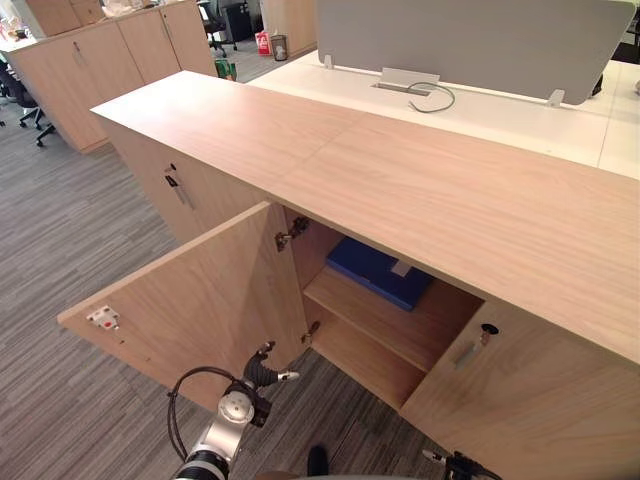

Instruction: Walk over to the cabinet, pick up the folder, carry it to the office cabinet, place the folder inside the office cabinet, then close the office cabinet door

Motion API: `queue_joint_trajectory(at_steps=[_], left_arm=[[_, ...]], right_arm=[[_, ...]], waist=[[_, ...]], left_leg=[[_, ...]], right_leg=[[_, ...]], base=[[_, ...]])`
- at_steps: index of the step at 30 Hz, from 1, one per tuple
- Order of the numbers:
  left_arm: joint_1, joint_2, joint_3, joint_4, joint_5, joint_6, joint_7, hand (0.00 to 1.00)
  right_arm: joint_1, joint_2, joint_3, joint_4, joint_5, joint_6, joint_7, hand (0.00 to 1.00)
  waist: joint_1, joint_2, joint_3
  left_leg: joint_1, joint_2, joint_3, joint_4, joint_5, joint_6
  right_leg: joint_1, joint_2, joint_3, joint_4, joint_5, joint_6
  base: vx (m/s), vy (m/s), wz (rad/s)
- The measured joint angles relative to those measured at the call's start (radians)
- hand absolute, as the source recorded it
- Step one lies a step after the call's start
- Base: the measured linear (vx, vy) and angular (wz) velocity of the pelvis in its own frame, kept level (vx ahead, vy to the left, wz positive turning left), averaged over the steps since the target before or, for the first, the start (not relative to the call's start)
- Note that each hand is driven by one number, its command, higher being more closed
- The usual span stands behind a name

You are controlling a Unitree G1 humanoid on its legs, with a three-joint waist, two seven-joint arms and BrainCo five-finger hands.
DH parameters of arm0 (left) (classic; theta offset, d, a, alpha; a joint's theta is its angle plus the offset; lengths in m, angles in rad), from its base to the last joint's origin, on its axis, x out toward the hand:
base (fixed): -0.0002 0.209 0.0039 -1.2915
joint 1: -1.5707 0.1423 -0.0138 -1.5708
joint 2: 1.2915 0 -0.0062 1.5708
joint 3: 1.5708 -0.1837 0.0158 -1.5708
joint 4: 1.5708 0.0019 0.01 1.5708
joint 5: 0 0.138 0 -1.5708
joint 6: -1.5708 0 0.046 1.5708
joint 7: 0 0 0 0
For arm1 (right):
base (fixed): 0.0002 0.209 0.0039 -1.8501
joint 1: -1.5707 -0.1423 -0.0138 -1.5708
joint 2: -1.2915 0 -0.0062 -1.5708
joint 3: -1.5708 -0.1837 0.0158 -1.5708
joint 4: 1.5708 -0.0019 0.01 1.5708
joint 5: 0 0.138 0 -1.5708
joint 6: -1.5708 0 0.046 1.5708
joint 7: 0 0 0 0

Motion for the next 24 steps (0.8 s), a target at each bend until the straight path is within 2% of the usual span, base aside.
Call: queue_joint_trajectory(at_steps=[8, 11, 12, 14, 15, 17, 19, 20, 21, 22, 23, 24], left_arm=[[0.023, -0.003, -0.031, -0.009, 0.000, -0.014, -0.025, 0.00], [0.062, -0.018, 0.006, 0.055, -0.005, -0.014, -0.026, 0.00], [0.078, -0.026, 0.039, 0.089, -0.014, -0.012, -0.026, 0.00], [0.094, -0.033, 0.092, 0.144, -0.052, -0.006, -0.020, 0.00], [0.100, -0.033, 0.107, 0.159, -0.073, -0.004, -0.014, 0.00], [0.135, -0.028, 0.162, 0.183, -0.141, 0.004, 0.023, 0.00], [0.163, -0.027, 0.226, 0.205, -0.179, 0.000, 0.046, 0.00], [0.172, -0.027, 0.283, 0.253, -0.200, -0.002, 0.058, 0.00], [0.174, -0.029, 0.322, 0.279, -0.218, -0.003, 0.060, 0.00], [0.181, -0.027, 0.408, 0.336, -0.243, -0.008, 0.067, 0.00], [0.205, -0.027, 0.485, 0.394, -0.285, -0.004, 0.065, 0.00], [0.228, -0.027, 0.517, 0.415, -0.301, 0.000, 0.065, 0.00]], right_arm=[[-0.018, -0.005, -0.026, -0.002, -0.006, 0.005, -0.001, 0.00], [-0.014, -0.010, -0.038, -0.002, -0.014, 0.006, -0.001, 0.00], [-0.005, -0.011, -0.038, -0.002, -0.019, 0.006, -0.001, 0.00], [0.007, -0.014, -0.041, -0.004, -0.019, 0.006, -0.001, 0.00], [0.012, -0.013, -0.041, -0.008, -0.019, 0.006, -0.001, 0.00], [0.035, -0.012, -0.041, -0.009, -0.019, 0.006, -0.002, 0.00], [0.044, -0.014, -0.042, -0.015, -0.018, 0.006, -0.005, 0.00], [0.046, -0.013, -0.043, -0.017, -0.016, 0.005, -0.006, 0.00], [0.047, -0.012, -0.043, -0.016, -0.015, 0.004, -0.006, 0.00], [0.046, -0.007, -0.047, -0.016, -0.006, 0.003, -0.006, 0.00], [0.047, 0.001, -0.074, -0.015, -0.004, -0.001, -0.004, 0.00], [0.045, 0.004, -0.081, -0.015, -0.004, -0.003, -0.002, 0.00]], waist=[[-0.005, 0.016, 0.025], [-0.005, 0.023, 0.027], [-0.005, 0.015, 0.029], [-0.004, 0.017, 0.029], [-0.004, 0.017, 0.029], [0.011, 0.013, 0.037], [0.022, 0.013, 0.038], [0.025, 0.012, 0.037], [0.027, 0.010, 0.037], [0.033, 0.006, 0.039], [0.040, 0.002, 0.036], [0.046, 0.004, 0.033]], left_leg=[[-0.001, 0.000, -0.003, -0.005, 0.005, -0.016], [-0.017, -0.007, -0.021, -0.005, 0.010, -0.020], [-0.028, -0.016, -0.047, -0.005, 0.018, -0.016], [-0.052, -0.031, -0.109, -0.005, 0.033, -0.009], [-0.061, -0.036, -0.135, -0.005, 0.036, -0.009], [-0.075, -0.049, -0.227, -0.001, 0.050, 0.007], [-0.089, -0.052, -0.298, 0.000, 0.066, -0.007], [-0.095, -0.055, -0.345, 0.000, 0.075, -0.018], [-0.098, -0.057, -0.364, -0.001, 0.080, -0.025], [-0.102, -0.056, -0.395, -0.002, 0.087, -0.034], [-0.103, -0.045, -0.416, -0.005, 0.087, -0.045], [-0.102, -0.035, -0.416, -0.005, 0.089, -0.050]], right_leg=[[-0.006, -0.009, 0.000, 0.020, -0.010, 0.012], [-0.014, -0.015, -0.018, 0.031, -0.015, 0.018], [-0.012, -0.017, -0.041, 0.037, -0.018, 0.024], [-0.017, -0.017, -0.054, 0.060, -0.023, 0.020], [-0.018, -0.015, -0.036, 0.078, -0.024, 0.014], [-0.078, 0.001, 0.167, 0.168, -0.051, -0.061], [-0.111, 0.036, 0.315, 0.153, -0.070, -0.056], [-0.117, 0.041, 0.348, 0.116, -0.069, -0.052], [-0.117, 0.044, 0.351, 0.084, -0.066, -0.048], [-0.112, 0.050, 0.350, 0.020, -0.059, -0.030], [-0.086, 0.079, 0.326, -0.022, -0.051, -0.018], [-0.080, 0.094, 0.325, -0.040, -0.045, -0.025]], base=[[0.00, 0.000, 0.00], [-0.02, 0.026, 0.21], [0.00, 0.018, 0.55], [0.01, 0.005, 0.83], [0.03, 0.007, 1.12], [0.03, -0.012, 1.20], [-0.01, -0.099, 1.24], [-0.02, -0.148, 1.24], [-0.05, -0.186, 1.08], [-0.07, -0.230, 0.87], [-0.08, -0.252, 0.64], [-0.07, -0.259, 0.21]])
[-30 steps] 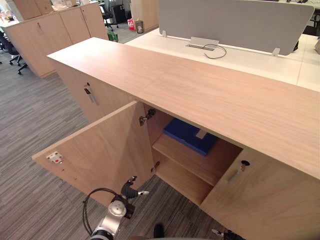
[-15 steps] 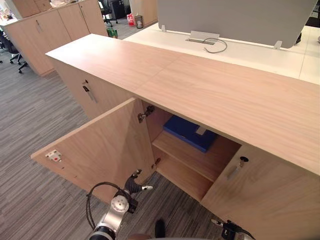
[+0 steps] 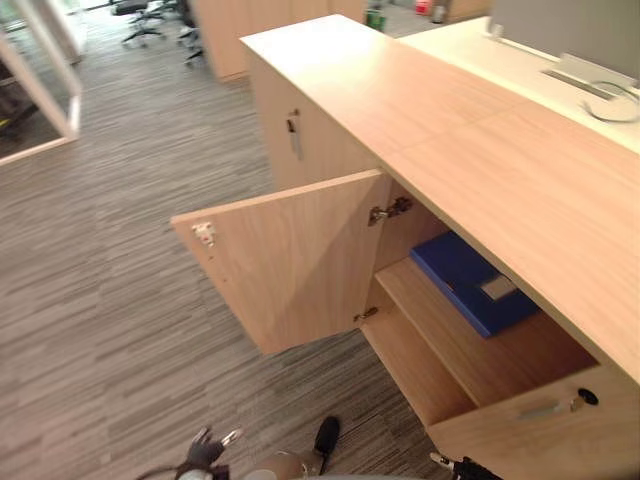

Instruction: Walk over to the cabinet, pick up the folder, carry it to the office cabinet, place the folder inside the office cabinet, then close the office cabinet door

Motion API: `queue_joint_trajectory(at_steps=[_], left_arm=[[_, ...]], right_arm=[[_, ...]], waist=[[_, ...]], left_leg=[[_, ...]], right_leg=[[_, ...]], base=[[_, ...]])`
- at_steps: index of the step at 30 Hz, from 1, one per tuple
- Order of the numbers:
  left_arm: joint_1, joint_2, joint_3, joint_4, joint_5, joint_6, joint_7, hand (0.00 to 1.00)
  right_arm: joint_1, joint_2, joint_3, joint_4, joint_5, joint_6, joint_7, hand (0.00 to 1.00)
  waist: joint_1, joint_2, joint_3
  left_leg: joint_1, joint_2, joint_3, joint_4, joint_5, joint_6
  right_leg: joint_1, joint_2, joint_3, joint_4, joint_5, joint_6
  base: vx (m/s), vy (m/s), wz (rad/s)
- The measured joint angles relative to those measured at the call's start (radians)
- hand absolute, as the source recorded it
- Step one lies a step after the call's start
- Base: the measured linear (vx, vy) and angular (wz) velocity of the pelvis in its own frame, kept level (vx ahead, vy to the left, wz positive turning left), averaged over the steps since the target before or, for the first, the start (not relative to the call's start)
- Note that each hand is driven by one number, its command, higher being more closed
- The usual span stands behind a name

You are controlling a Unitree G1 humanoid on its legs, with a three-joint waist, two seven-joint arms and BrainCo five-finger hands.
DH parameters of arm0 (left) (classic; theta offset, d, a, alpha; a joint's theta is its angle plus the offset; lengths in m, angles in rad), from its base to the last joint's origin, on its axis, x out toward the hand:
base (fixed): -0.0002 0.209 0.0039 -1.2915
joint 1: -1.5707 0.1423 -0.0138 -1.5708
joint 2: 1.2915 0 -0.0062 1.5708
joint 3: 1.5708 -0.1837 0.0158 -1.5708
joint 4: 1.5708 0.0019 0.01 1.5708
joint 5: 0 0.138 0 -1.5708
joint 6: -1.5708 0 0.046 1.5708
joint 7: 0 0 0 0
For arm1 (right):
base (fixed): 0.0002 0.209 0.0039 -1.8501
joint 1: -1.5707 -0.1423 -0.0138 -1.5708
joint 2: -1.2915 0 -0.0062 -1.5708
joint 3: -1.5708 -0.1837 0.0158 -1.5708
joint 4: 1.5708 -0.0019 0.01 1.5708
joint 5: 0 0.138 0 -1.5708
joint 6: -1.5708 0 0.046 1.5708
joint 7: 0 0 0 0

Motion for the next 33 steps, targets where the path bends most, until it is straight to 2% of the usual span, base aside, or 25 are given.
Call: queue_joint_trajectory(at_steps=[2, 4, 6, 8, 9, 10, 11, 13, 14, 15, 16, 17, 18, 19, 20, 21, 22, 23, 24, 25, 26, 27, 29, 33], left_arm=[[0.096, -0.004, 0.063, 0.068, -0.028, 0.035, -0.006, 0.00], [0.127, -0.019, 0.083, 0.104, -0.030, 0.050, -0.019, 0.00], [0.127, -0.047, 0.086, 0.111, -0.030, 0.051, -0.024, 0.00], [0.100, -0.051, 0.089, 0.106, -0.050, 0.048, -0.020, 0.00], [0.090, -0.048, 0.090, 0.094, -0.070, 0.046, -0.016, 0.00], [0.080, -0.036, 0.091, 0.081, -0.085, 0.044, -0.010, 0.00], [0.073, -0.032, 0.094, 0.046, -0.094, 0.035, -0.007, 0.00], [0.078, -0.038, 0.094, 0.005, -0.084, 0.022, -0.004, 0.00], [0.073, -0.042, 0.093, 0.000, -0.068, 0.011, -0.002, 0.00], [0.065, -0.032, 0.093, -0.003, -0.075, 0.004, 0.003, 0.00], [0.050, -0.024, 0.096, 0.000, -0.080, 0.000, 0.006, 0.00], [0.037, -0.024, 0.131, 0.004, -0.103, 0.007, 0.015, 0.00], [0.044, -0.026, 0.141, 0.004, -0.110, 0.008, 0.021, 0.00], [0.054, -0.034, 0.152, 0.002, -0.113, 0.008, 0.028, 0.00], [0.051, -0.046, 0.141, 0.002, -0.113, 0.006, 0.033, 0.00], [0.050, -0.054, 0.136, 0.003, -0.113, 0.006, 0.033, 0.00], [0.026, -0.042, 0.127, 0.001, -0.115, 0.003, 0.033, 0.00], [0.021, -0.031, 0.120, 0.001, -0.113, 0.000, 0.034, 0.00], [0.017, -0.028, 0.115, 0.001, -0.113, 0.000, 0.035, 0.00], [0.008, -0.023, 0.095, -0.001, -0.109, 0.000, 0.036, 0.00], [0.006, -0.020, 0.084, -0.013, -0.107, 0.000, 0.041, 0.00], [0.007, -0.020, 0.084, -0.027, -0.106, 0.000, 0.044, 0.00], [-0.003, 0.002, 0.084, -0.101, -0.064, 0.001, 0.060, 0.00], [-0.034, 0.079, 0.077, -0.254, 0.025, -0.001, 0.076, 0.00]], right_arm=[[-0.008, 0.012, 0.005, 0.000, 0.000, -0.010, 0.010, 0.00], [-0.004, 0.017, 0.028, 0.003, 0.000, -0.010, 0.011, 0.00], [-0.008, 0.016, 0.098, 0.003, 0.000, -0.015, 0.010, 0.00], [-0.011, 0.022, 0.144, 0.008, 0.003, -0.025, 0.009, 0.00], [-0.011, 0.027, 0.158, 0.010, 0.005, -0.031, 0.009, 0.00], [-0.014, 0.038, 0.166, 0.019, 0.005, -0.039, 0.009, 0.00], [-0.020, 0.043, 0.171, 0.040, 0.004, -0.041, 0.008, 0.00], [-0.008, 0.045, 0.169, 0.051, -0.001, -0.037, 0.007, 0.00], [-0.013, 0.041, 0.168, 0.043, -0.002, -0.039, 0.006, 0.00], [-0.027, 0.039, 0.168, 0.038, -0.009, -0.039, 0.005, 0.00], [-0.028, 0.045, 0.167, 0.038, -0.015, -0.039, 0.004, 0.00], [-0.039, 0.044, 0.166, 0.036, -0.019, -0.042, -0.001, 0.00], [-0.043, 0.045, 0.171, 0.033, -0.019, -0.043, -0.003, 0.00], [-0.041, 0.043, 0.173, 0.031, -0.018, -0.042, -0.004, 0.00], [-0.022, 0.033, 0.180, 0.033, -0.016, -0.041, -0.006, 0.00], [-0.017, 0.028, 0.179, 0.037, -0.014, -0.041, -0.008, 0.00], [-0.013, 0.043, 0.177, 0.040, -0.014, -0.038, -0.013, 0.00], [-0.011, 0.060, 0.177, 0.038, -0.012, -0.036, -0.013, 0.00], [-0.010, 0.064, 0.177, 0.037, -0.008, -0.036, -0.013, 0.00], [0.000, 0.064, 0.177, 0.036, 0.001, -0.035, -0.014, 0.00], [0.015, 0.064, 0.177, 0.030, 0.003, -0.034, -0.014, 0.00], [0.022, 0.064, 0.180, 0.026, 0.003, -0.034, -0.014, 0.00], [0.049, 0.060, 0.185, -0.014, -0.002, -0.037, -0.012, 0.00], [0.039, 0.065, 0.212, -0.035, 0.001, -0.037, -0.019, 0.00]], waist=[[0.017, -0.006, -0.009], [0.022, -0.016, -0.015], [0.041, -0.022, -0.011], [0.045, -0.030, -0.012], [0.042, -0.032, -0.011], [0.035, -0.047, -0.001], [0.032, -0.051, 0.016], [0.039, -0.044, 0.015], [0.034, -0.031, 0.017], [0.026, -0.052, 0.014], [0.012, -0.095, 0.020], [0.019, -0.087, 0.032], [0.016, -0.095, 0.032], [0.008, -0.093, 0.028], [0.001, -0.053, 0.011], [-0.002, -0.036, 0.007], [-0.006, -0.053, 0.015], [-0.012, -0.063, 0.011], [-0.014, -0.065, 0.010], [-0.014, -0.066, 0.007], [-0.013, -0.071, -0.010], [-0.013, -0.076, -0.021], [-0.020, -0.080, -0.048], [-0.022, -0.078, -0.052]], left_leg=[[-0.004, 0.038, 0.004, 0.000, -0.001, -0.016], [-0.016, 0.055, -0.004, 0.000, 0.009, -0.032], [-0.027, 0.068, -0.010, 0.003, 0.014, -0.035], [-0.053, 0.067, 0.000, 0.010, 0.023, -0.040], [-0.076, 0.071, 0.111, 0.032, -0.008, 0.007], [-0.117, 0.104, 0.321, 0.115, -0.061, 0.049], [-0.163, 0.155, 0.494, 0.249, -0.124, 0.054], [-0.168, 0.155, 0.488, 0.321, -0.149, 0.065], [-0.149, 0.161, 0.461, 0.289, -0.137, 0.054], [-0.129, 0.133, 0.428, 0.211, -0.090, -0.002], [-0.132, 0.117, 0.431, 0.230, -0.114, 0.005], [-0.185, 0.138, 0.405, 0.442, -0.240, 0.032], [-0.196, 0.157, 0.384, 0.524, -0.288, 0.004], [-0.189, 0.218, 0.331, 0.580, -0.344, -0.052], [-0.174, 0.283, 0.249, 0.536, -0.363, -0.103], [-0.161, 0.302, 0.215, 0.489, -0.381, -0.159], [-0.145, 0.262, 0.237, 0.438, -0.346, -0.149], [-0.128, 0.231, 0.263, 0.381, -0.321, -0.123], [-0.117, 0.215, 0.278, 0.358, -0.310, -0.110], [-0.088, 0.176, 0.303, 0.316, -0.290, -0.080], [-0.061, 0.135, 0.336, 0.267, -0.272, -0.053], [-0.049, 0.114, 0.351, 0.244, -0.264, -0.042], [-0.005, 0.060, 0.399, 0.157, -0.223, 0.006], [0.056, 0.040, 0.469, 0.096, -0.197, 0.030]], right_leg=[[0.020, 0.051, -0.005, -0.069, 0.030, -0.010], [0.028, 0.081, -0.015, -0.108, 0.048, -0.016], [0.028, 0.103, -0.018, -0.128, 0.057, -0.022], [0.032, 0.107, -0.053, -0.125, 0.058, -0.024], [0.031, 0.105, -0.076, -0.123, 0.062, -0.025], [0.040, 0.099, -0.104, -0.123, 0.063, -0.023], [0.061, 0.096, -0.125, -0.107, 0.064, -0.022], [0.067, 0.091, -0.121, -0.054, 0.065, -0.021], [0.047, 0.082, -0.102, -0.012, 0.055, -0.024], [0.041, 0.074, -0.087, -0.100, 0.091, -0.032], [0.046, 0.050, -0.079, -0.116, 0.088, -0.020], [0.045, 0.022, -0.079, -0.105, 0.097, -0.016], [0.044, 0.014, -0.070, -0.105, 0.105, -0.009], [0.046, 0.015, -0.057, -0.120, 0.123, 0.011], [0.034, 0.026, -0.054, -0.135, 0.136, 0.027], [0.027, 0.024, -0.054, -0.135, 0.141, 0.037], [0.020, -0.025, -0.053, -0.140, 0.181, 0.041], [0.003, -0.064, -0.045, -0.146, 0.231, 0.038], [-0.006, -0.086, -0.034, -0.142, 0.253, 0.039], [-0.022, -0.136, -0.001, -0.125, 0.284, 0.040], [-0.058, -0.193, 0.035, -0.089, 0.297, 0.039], [-0.078, -0.219, 0.053, -0.071, 0.302, 0.034], [-0.120, -0.292, 0.077, -0.038, 0.322, 0.009], [-0.160, -0.334, 0.064, -0.007, 0.350, -0.011]], base=[[-0.05, -0.222, -0.09], [-0.03, -0.184, 0.08], [0.00, -0.118, 0.10], [0.01, -0.067, 0.31], [0.01, -0.015, 0.62], [0.02, 0.017, 0.83], [0.03, 0.023, 0.76], [0.05, 0.056, 0.41], [0.00, 0.145, 0.38], [-0.01, 0.162, 0.43], [-0.01, 0.115, 0.15], [0.04, 0.051, -0.15], [0.09, 0.099, -0.35], [0.11, 0.215, -0.15], [0.13, 0.311, -0.02], [0.07, 0.409, 0.08], [0.06, 0.427, -0.09], [0.04, 0.330, -0.17], [0.08, 0.337, -0.32], [0.10, 0.445, -0.36], [0.12, 0.520, -0.41], [0.13, 0.461, -0.43], [0.14, 0.381, -0.43], [0.00, 0.185, -0.56]])
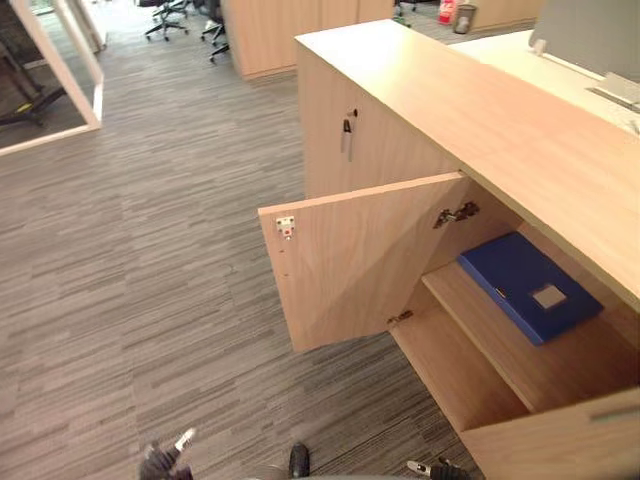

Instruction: Walk over to the cabinet, pick up the folder, carry it to the office cabinet, place the folder inside the office cabinet, then close the office cabinet door

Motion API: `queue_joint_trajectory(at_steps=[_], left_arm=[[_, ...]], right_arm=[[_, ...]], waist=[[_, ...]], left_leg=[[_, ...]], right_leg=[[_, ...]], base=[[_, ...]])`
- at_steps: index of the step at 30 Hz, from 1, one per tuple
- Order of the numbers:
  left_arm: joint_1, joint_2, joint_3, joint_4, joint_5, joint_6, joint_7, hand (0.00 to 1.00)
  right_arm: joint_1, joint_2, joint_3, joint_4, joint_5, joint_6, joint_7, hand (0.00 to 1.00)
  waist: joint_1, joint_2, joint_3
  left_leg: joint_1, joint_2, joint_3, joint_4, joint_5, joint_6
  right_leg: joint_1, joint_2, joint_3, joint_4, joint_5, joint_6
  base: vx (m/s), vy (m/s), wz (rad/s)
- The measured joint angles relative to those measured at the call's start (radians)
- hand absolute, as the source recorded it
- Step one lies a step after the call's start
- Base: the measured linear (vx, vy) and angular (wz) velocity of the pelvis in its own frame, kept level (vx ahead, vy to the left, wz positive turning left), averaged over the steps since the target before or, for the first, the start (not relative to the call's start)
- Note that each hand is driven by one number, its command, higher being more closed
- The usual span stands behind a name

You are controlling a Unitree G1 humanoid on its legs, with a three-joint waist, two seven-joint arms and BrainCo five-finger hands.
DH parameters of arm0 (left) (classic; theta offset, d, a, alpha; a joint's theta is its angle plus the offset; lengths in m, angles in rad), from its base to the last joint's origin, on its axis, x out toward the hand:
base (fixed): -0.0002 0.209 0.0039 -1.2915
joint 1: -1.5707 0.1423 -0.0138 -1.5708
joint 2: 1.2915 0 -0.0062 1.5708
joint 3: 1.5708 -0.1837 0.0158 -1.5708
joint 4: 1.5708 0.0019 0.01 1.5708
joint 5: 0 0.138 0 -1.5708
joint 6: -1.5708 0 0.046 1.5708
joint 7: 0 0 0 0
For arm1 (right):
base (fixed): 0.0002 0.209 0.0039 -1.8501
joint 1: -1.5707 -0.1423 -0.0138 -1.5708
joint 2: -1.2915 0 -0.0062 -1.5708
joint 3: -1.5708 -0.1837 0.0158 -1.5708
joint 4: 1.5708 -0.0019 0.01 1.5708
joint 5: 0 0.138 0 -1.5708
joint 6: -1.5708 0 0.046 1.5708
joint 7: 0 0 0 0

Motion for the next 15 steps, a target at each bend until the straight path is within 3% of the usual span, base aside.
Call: queue_joint_trajectory(at_steps=[3, 7, 9, 13, 15], left_arm=[[-0.013, 0.002, 0.000, -0.108, 0.046, 0.012, 0.023, 0.00], [-0.018, 0.006, 0.035, -0.278, 0.105, 0.033, 0.026, 0.00], [-0.039, 0.048, 0.058, -0.355, 0.145, 0.036, 0.026, 0.00], [-0.162, 0.219, 0.057, -0.427, 0.243, 0.052, 0.032, 0.00], [-0.202, 0.250, 0.050, -0.435, 0.279, 0.054, 0.030, 0.00]], right_arm=[[-0.011, 0.010, -0.004, 0.004, 0.057, -0.002, -0.050, 0.00], [-0.002, -0.005, -0.015, 0.003, 0.070, 0.000, -0.065, 0.00], [0.017, -0.008, -0.012, -0.006, 0.063, 0.001, -0.065, 0.00], [0.032, -0.012, -0.016, -0.019, 0.059, 0.008, -0.062, 0.00], [0.033, -0.011, -0.049, -0.019, 0.060, 0.011, -0.059, 0.00]], waist=[[0.000, 0.024, -0.017], [0.000, 0.039, -0.012], [0.002, 0.045, -0.011], [0.008, 0.041, -0.016], [0.009, 0.050, -0.018]], left_leg=[[0.024, 0.018, 0.074, -0.025, 0.002, -0.002], [0.092, 0.056, 0.155, -0.058, 0.007, -0.024], [0.127, 0.077, 0.185, -0.069, 0.007, -0.034], [0.138, 0.118, 0.284, -0.095, 0.005, -0.042], [0.144, 0.143, 0.336, -0.095, 0.011, -0.050]], right_leg=[[-0.019, -0.016, -0.156, 0.002, 0.015, -0.021], [-0.001, -0.004, -0.246, 0.001, 0.032, -0.032], [0.014, 0.014, -0.246, 0.000, 0.031, -0.033], [-0.008, 0.038, -0.291, -0.014, 0.022, -0.038], [-0.008, 0.051, -0.326, -0.033, 0.033, -0.052]], base=[[-0.11, 0.072, -0.77], [-0.13, -0.007, -0.73], [-0.14, -0.056, -0.48], [-0.14, -0.044, -0.46], [-0.11, 0.000, -0.65]])
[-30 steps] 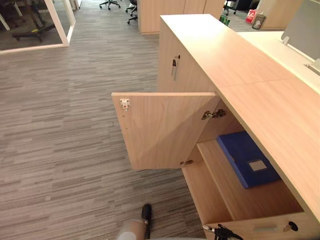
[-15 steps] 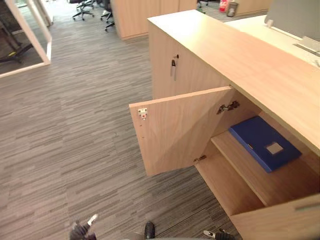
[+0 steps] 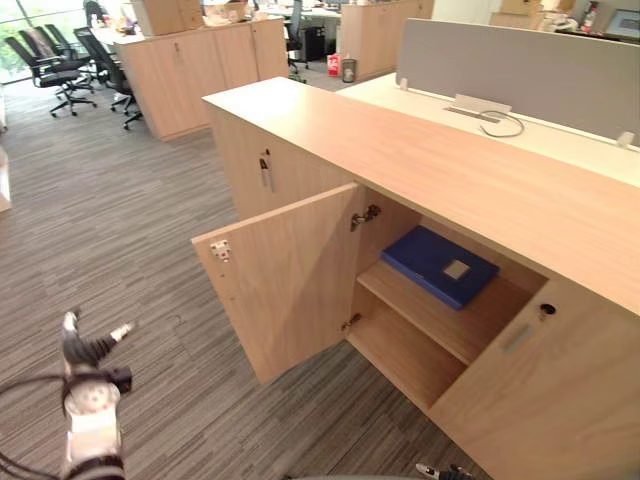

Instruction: Walk over to the cabinet, pick up the folder, carry it to the office cabinet, place the folder inside the office cabinet, then close the office cabinet door

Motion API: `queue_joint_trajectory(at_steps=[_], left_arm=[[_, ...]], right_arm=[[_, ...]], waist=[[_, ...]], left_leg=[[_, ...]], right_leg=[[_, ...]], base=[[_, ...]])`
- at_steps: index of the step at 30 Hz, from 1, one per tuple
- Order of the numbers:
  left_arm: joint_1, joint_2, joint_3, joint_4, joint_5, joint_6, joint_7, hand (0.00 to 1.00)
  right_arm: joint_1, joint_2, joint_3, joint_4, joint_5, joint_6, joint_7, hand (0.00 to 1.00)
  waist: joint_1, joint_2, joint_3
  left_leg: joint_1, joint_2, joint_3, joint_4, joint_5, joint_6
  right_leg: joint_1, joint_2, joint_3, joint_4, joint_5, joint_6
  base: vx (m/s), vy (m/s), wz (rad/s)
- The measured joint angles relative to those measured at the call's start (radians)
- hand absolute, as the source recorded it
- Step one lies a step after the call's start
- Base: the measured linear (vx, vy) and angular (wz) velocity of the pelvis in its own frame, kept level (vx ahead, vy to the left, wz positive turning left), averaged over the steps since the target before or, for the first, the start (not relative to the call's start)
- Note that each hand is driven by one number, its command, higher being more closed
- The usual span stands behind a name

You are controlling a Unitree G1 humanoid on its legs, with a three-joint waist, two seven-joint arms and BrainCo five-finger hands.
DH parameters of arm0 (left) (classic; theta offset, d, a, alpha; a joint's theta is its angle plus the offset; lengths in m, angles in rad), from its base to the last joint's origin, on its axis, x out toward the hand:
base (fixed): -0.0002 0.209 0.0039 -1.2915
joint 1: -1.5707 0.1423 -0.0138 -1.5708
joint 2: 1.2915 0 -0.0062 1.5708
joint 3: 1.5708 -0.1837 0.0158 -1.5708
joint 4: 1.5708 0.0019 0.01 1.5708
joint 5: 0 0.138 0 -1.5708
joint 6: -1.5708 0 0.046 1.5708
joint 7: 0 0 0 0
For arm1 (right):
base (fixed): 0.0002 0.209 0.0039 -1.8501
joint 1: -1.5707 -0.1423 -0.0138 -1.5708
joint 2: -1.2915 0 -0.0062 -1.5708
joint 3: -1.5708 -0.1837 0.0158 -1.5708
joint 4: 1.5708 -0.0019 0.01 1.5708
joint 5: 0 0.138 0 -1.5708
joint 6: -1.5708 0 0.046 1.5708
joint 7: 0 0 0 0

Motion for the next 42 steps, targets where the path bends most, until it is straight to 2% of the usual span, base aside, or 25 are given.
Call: queue_joint_trajectory(at_steps=[2, 4, 5, 7, 12, 16, 22, 27, 30, 33, 37, 40, 42], left_arm=[[-0.032, -0.004, -0.039, -0.009, 0.016, 0.005, -0.008, 0.00], [-0.056, -0.018, -0.084, -0.008, 0.008, 0.005, -0.022, 0.00], [-0.083, -0.031, -0.106, 0.003, -0.026, 0.005, -0.032, 0.00], [-0.147, -0.040, -0.115, 0.059, -0.075, 0.005, -0.042, 0.00], [-0.233, -0.032, -0.112, 0.135, -0.128, 0.016, -0.040, 0.00], [-0.249, -0.013, -0.121, 0.167, -0.080, 0.027, -0.040, 0.00], [-0.282, 0.015, -0.213, 0.203, -0.024, 0.046, -0.038, 0.00], [-0.296, 0.009, -0.274, 0.240, 0.001, 0.037, -0.025, 0.00], [-0.278, -0.015, -0.280, 0.234, 0.016, 0.003, -0.021, 0.00], [-0.212, -0.023, -0.335, 0.166, 0.017, -0.020, -0.013, 0.00], [-0.018, -0.024, -0.471, -0.092, -0.069, -0.065, -0.024, 0.00], [0.169, -0.027, -0.545, -0.343, -0.174, -0.098, -0.101, 0.00], [0.289, -0.023, -0.630, -0.521, -0.285, -0.113, -0.196, 0.00]], right_arm=[[0.007, 0.004, -0.040, -0.009, 0.002, 0.006, 0.006, 0.00], [0.012, 0.003, -0.064, -0.009, 0.004, 0.008, 0.008, 0.00], [0.012, 0.004, -0.086, -0.011, 0.019, 0.015, 0.009, 0.00], [0.019, 0.005, -0.126, -0.018, 0.028, 0.031, 0.013, 0.00], [0.096, 0.006, -0.240, -0.018, 0.065, 0.053, 0.027, 0.00], [0.118, 0.004, -0.283, -0.027, 0.066, 0.065, 0.034, 0.00], [0.113, -0.012, -0.320, -0.049, 0.106, 0.072, 0.043, 0.00], [0.096, -0.035, -0.354, -0.068, 0.111, 0.073, 0.045, 0.00], [0.074, -0.046, -0.359, -0.070, 0.108, 0.074, 0.045, 0.00], [0.064, -0.049, -0.362, -0.104, 0.100, 0.083, 0.045, 0.00], [0.048, -0.053, -0.385, -0.169, 0.094, 0.087, 0.044, 0.00], [0.036, -0.058, -0.386, -0.212, 0.053, 0.083, 0.057, 0.00], [0.036, -0.070, -0.386, -0.221, 0.015, 0.083, 0.066, 0.00]], waist=[[-0.003, -0.001, -0.001], [-0.009, -0.002, -0.005], [-0.021, -0.005, -0.007], [-0.035, -0.010, -0.008], [-0.041, -0.018, -0.012], [-0.040, -0.031, -0.012], [-0.022, -0.051, -0.019], [-0.001, -0.061, -0.029], [0.007, -0.063, -0.030], [0.017, -0.063, -0.031], [0.060, -0.067, -0.033], [0.074, -0.086, -0.037], [0.089, -0.108, -0.036]], left_leg=[[0.031, 0.019, 0.063, 0.000, -0.001, -0.009], [0.044, 0.026, 0.088, 0.000, -0.004, -0.014], [0.052, 0.029, 0.102, 0.000, -0.005, -0.017], [0.068, 0.036, 0.131, 0.000, -0.002, -0.028], [0.101, 0.043, 0.164, 0.004, -0.009, -0.034], [0.127, 0.047, 0.189, 0.000, -0.023, -0.043], [0.132, 0.047, 0.201, 0.000, -0.035, -0.035], [0.134, 0.041, 0.201, 0.000, -0.038, -0.033], [0.137, 0.039, 0.202, 0.000, -0.038, -0.033], [0.135, 0.038, 0.206, 0.000, -0.038, -0.033], [0.135, 0.030, 0.206, 0.000, -0.037, -0.032], [0.130, 0.025, 0.205, 0.000, -0.034, -0.028], [0.121, 0.022, 0.204, -0.001, -0.035, -0.028]], right_leg=[[0.022, 0.001, -0.038, -0.011, 0.040, -0.007], [0.025, 0.006, -0.039, -0.013, 0.047, -0.006], [0.023, 0.007, -0.039, -0.011, 0.049, -0.004], [0.023, 0.010, -0.038, -0.006, 0.050, -0.002], [0.027, 0.018, -0.036, 0.002, 0.055, 0.004], [0.031, 0.019, -0.026, 0.003, 0.057, 0.007], [0.041, 0.026, -0.026, -0.019, 0.070, -0.002], [0.049, 0.023, -0.026, -0.028, 0.082, 0.005], [0.055, 0.021, -0.026, -0.032, 0.087, 0.006], [0.057, 0.015, -0.033, -0.028, 0.087, 0.007], [0.062, 0.002, -0.043, -0.032, 0.088, 0.016], [0.075, -0.006, -0.063, -0.046, 0.096, 0.036], [0.082, -0.014, -0.078, -0.050, 0.093, 0.045]], base=[[-0.08, 0.028, -0.78], [-0.06, 0.033, -0.48], [-0.03, 0.034, -0.38], [-0.01, 0.037, -0.38], [0.01, 0.033, -0.20], [-0.02, 0.021, -0.16], [-0.01, 0.006, -0.01], [0.00, 0.000, 0.00], [0.00, 0.004, 0.01], [-0.01, 0.002, 0.07], [-0.01, 0.002, 0.08], [0.00, 0.001, 0.17], [-0.02, -0.015, 0.20]])
